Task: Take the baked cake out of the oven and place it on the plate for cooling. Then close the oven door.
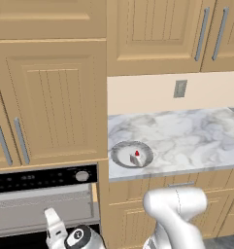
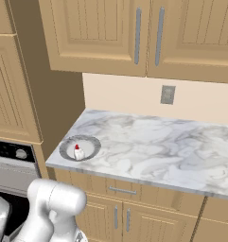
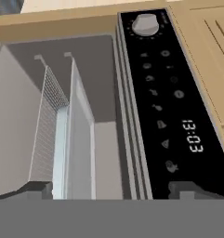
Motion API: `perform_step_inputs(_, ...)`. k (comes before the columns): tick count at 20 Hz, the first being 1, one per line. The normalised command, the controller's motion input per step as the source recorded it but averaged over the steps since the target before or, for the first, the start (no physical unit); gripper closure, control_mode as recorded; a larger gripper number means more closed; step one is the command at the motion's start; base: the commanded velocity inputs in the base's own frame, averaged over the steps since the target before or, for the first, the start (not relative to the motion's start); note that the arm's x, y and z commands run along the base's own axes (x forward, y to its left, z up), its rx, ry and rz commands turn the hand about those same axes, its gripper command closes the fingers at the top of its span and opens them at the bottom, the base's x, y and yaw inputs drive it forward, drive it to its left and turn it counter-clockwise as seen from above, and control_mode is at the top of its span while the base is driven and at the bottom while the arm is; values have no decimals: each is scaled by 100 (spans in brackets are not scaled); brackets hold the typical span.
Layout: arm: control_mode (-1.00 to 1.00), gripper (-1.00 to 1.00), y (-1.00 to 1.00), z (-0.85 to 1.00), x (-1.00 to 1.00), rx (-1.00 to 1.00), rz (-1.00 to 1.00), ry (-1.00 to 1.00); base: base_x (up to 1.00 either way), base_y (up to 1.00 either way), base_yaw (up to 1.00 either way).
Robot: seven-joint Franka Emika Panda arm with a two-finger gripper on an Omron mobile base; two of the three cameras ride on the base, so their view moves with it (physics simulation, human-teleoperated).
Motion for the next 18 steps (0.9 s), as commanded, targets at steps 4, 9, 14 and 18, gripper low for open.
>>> perform_step_inputs(4,-100,-100,52,89,-80,0,6,-11,0,0,0)
perform_step_inputs(9,-100,-100,55,79,-92,0,5,-4,0,0,0)
perform_step_inputs(14,-100,-100,52,28,-100,0,2,0,0,0,0)
perform_step_inputs(18,-100,-100,29,0,-100,0,0,0,0,0,0)
